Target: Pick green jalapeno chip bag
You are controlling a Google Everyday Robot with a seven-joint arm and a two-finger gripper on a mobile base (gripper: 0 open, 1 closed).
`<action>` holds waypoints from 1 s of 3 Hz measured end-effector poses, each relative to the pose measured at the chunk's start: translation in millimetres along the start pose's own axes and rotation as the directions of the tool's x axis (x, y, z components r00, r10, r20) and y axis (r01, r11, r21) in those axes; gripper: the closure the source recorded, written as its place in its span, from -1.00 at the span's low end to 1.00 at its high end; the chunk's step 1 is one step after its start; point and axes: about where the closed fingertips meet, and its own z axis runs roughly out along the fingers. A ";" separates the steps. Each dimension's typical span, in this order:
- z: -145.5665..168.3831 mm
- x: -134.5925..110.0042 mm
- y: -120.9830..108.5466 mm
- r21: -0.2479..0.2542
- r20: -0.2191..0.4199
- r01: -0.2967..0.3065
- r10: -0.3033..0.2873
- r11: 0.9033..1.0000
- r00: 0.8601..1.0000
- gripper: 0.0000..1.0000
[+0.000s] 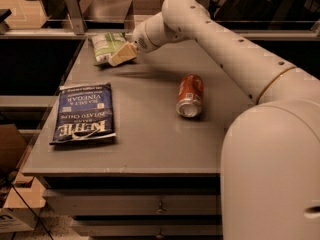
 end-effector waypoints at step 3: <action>11.5 12.9 -9.4 -0.005 0.003 -0.059 0.059 0.998 0.998 0.76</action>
Offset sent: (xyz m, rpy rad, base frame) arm 0.0182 -0.0073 -0.0290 0.0316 0.0816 -0.0288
